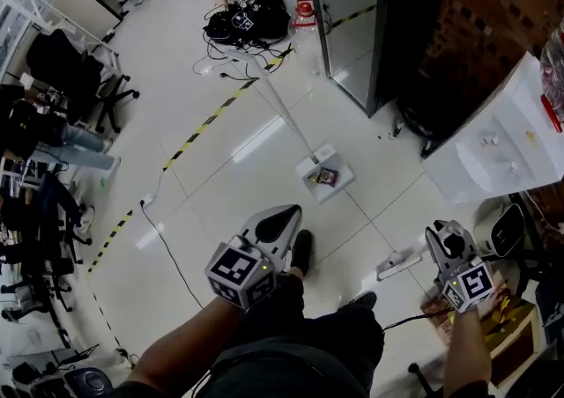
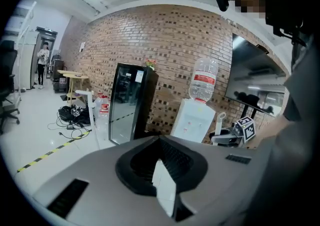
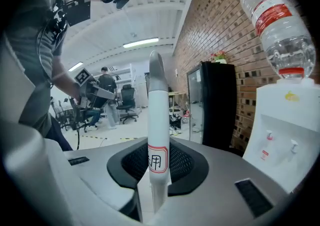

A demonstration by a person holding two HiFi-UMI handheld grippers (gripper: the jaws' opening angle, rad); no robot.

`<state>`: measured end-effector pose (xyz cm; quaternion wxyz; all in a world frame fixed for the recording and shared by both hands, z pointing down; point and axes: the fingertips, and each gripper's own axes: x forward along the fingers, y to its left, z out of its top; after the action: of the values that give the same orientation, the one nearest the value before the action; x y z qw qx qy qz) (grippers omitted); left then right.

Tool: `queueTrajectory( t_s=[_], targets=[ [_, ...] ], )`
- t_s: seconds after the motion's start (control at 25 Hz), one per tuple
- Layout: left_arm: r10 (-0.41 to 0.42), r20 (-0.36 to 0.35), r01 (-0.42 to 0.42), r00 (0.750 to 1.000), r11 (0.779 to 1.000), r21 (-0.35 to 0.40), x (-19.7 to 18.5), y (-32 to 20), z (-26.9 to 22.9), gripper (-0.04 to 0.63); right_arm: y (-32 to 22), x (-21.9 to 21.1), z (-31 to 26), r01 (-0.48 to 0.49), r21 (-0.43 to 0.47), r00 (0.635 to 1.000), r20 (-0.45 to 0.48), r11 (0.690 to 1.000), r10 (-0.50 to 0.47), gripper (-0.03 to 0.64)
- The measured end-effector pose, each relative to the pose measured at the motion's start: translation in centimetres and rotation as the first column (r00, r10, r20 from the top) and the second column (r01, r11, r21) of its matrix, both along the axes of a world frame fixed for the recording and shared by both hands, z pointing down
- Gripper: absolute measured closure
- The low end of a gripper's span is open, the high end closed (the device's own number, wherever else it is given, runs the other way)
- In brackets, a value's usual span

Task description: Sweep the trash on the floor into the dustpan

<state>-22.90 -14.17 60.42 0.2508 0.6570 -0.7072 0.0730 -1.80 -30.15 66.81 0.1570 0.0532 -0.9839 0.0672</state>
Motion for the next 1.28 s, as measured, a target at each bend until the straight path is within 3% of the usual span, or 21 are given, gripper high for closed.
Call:
queueTrajectory(
  t_s=[0.24,0.68,1.08,1.28],
  targets=[
    [-0.003,-0.018,0.002,1.0,0.999,-0.036,-4.9,-0.3,2.4,0.589,0.4,-9.2,0.4,0.107,-0.001,0.994,-0.009,0.994,-0.107,0.531],
    [-0.052,-0.046,0.05,0.998,0.998,-0.048,-18.2,2.5,2.0,0.589,2.3,-28.5,-1.8,0.26,0.017,0.966,0.007,0.965,-0.26,0.531],
    [-0.067,-0.044,0.066,0.997,0.998,-0.01,-28.8,5.0,0.7,0.589,7.8,-46.5,-1.4,0.425,0.026,0.905,0.003,0.905,-0.425,0.531],
    [-0.169,-0.069,0.169,0.983,0.986,-0.017,-34.1,9.9,0.0,0.589,9.6,-53.9,-3.4,0.427,0.043,0.903,0.037,0.903,-0.429,0.531]
  ],
)
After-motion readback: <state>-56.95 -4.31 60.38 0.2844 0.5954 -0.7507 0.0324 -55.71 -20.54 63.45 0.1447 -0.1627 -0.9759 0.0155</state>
